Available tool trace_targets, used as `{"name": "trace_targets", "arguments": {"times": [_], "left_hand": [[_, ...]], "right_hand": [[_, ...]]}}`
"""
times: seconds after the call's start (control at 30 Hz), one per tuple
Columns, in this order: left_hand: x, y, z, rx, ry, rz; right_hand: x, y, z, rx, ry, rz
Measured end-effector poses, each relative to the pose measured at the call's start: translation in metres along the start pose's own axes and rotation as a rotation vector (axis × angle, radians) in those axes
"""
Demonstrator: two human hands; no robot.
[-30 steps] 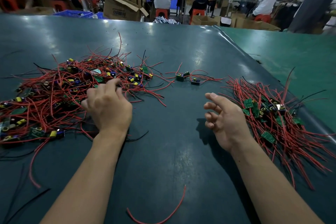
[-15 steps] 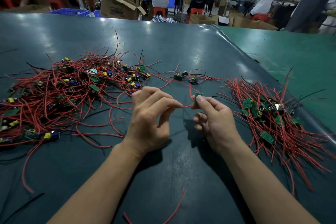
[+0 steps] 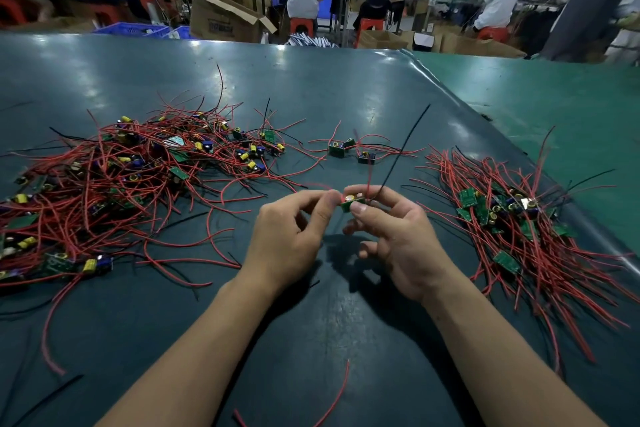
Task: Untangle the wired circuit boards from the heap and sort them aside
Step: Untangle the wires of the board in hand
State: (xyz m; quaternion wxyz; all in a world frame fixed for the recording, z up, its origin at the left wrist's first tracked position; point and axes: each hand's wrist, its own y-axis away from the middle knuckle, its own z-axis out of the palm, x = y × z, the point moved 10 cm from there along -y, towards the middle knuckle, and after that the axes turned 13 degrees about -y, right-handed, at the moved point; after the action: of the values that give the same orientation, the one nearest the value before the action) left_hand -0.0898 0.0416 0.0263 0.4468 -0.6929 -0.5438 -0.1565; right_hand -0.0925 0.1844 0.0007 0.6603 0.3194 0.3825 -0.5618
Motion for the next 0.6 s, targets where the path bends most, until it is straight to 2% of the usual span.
{"name": "trace_targets", "arguments": {"times": [0.1,0.3,0.4,0.5,0.6], "left_hand": [[-0.016,-0.004,0.008,-0.052,0.181,-0.132],[-0.013,-0.005,0.012,-0.086,0.404,-0.146],[-0.018,-0.004,0.014,-0.084,0.474,-0.227],[-0.021,-0.004,0.021,-0.148,0.553,-0.302],[-0.018,-0.002,0.027,-0.231,0.561,-0.294]], "right_hand": [[0.004,-0.001,0.003,-0.007,0.049,0.006],[-0.003,-0.001,-0.001,0.018,0.069,-0.070],[-0.007,0.001,0.001,0.008,0.090,-0.095],[-0.007,0.001,0.001,0.019,0.092,-0.114],[-0.008,0.002,0.003,0.012,0.110,-0.132]]}}
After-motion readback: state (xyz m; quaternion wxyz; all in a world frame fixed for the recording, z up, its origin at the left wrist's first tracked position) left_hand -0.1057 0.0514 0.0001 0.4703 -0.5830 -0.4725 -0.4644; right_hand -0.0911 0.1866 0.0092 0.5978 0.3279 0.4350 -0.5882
